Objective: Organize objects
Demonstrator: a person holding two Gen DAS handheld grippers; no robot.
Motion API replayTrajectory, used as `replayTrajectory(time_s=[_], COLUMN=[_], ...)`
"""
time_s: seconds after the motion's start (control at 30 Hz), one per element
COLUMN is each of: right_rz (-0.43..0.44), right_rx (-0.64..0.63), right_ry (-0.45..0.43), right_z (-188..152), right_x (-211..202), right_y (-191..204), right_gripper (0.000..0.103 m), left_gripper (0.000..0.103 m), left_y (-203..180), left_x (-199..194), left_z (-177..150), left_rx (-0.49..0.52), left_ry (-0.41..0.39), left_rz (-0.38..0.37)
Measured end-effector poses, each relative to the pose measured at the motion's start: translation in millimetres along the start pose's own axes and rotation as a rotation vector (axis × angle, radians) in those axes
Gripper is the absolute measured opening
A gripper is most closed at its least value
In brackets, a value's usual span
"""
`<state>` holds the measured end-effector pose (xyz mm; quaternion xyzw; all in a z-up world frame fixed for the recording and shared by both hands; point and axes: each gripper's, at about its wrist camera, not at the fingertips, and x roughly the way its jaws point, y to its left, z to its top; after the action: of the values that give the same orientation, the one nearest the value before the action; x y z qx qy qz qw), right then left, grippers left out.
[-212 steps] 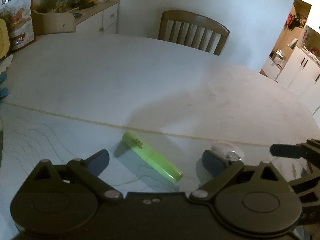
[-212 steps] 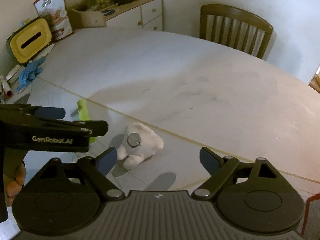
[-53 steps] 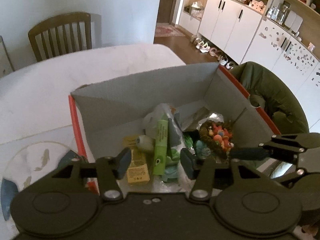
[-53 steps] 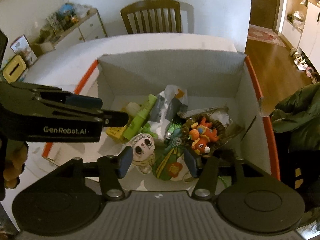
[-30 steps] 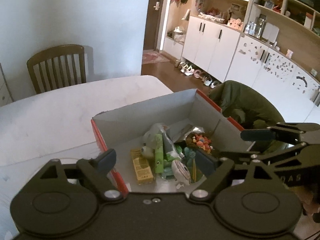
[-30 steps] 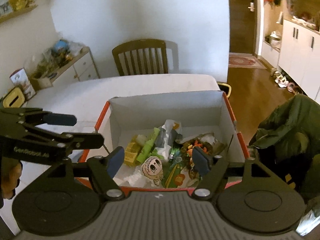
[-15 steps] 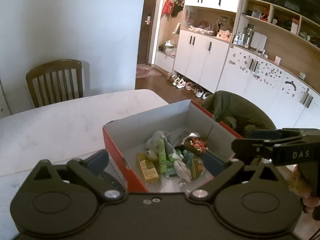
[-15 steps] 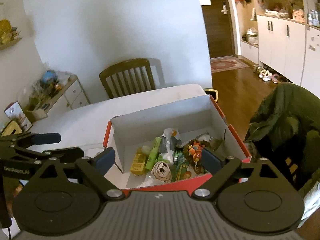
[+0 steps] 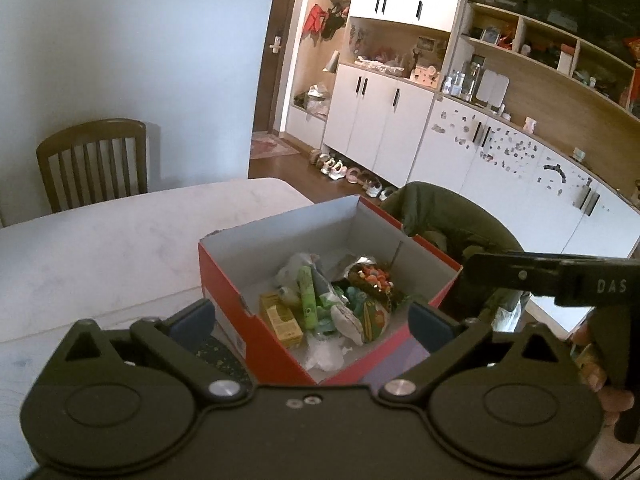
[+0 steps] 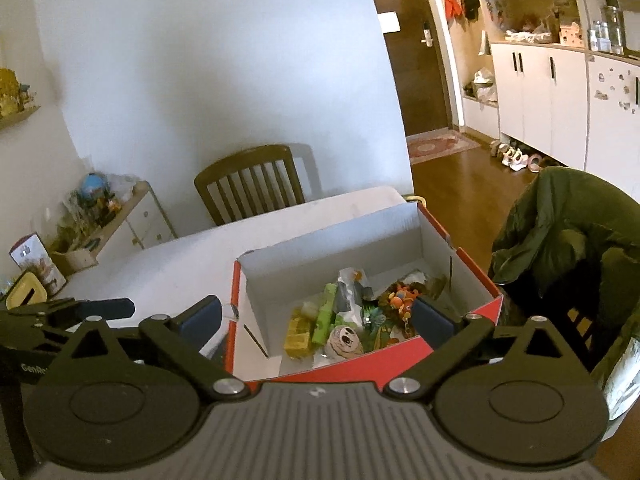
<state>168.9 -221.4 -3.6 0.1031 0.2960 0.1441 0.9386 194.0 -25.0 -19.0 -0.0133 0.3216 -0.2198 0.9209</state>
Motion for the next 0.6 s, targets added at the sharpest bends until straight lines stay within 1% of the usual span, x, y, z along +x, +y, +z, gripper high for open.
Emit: replayTrajectory(time_s=[0.2,0.37,0.6], right_rz=[-0.013,-0.016,-0.016], right_rx=[-0.005,-0.008,0.012], right_ry=[-0.016,-0.015,-0.008], right_z=[-7.4,-12.7,-18.7], right_x=[-7.6,-9.4,-11.4], right_y=[10.9,19.4,27.7], right_gripper=[0.102,0.102,0.102], left_gripper=[0.103,0.103,0.103], left_y=[5.2,10.9,15.7], left_x=[-7.6,-13.0,-20.0], left_z=[-3.9,-8.3,-10.2], left_rx=[0.007,0.011,0.015], left_ry=[-0.005,-0.003,-0.012], left_rz=[-0.001,0.011,0.003])
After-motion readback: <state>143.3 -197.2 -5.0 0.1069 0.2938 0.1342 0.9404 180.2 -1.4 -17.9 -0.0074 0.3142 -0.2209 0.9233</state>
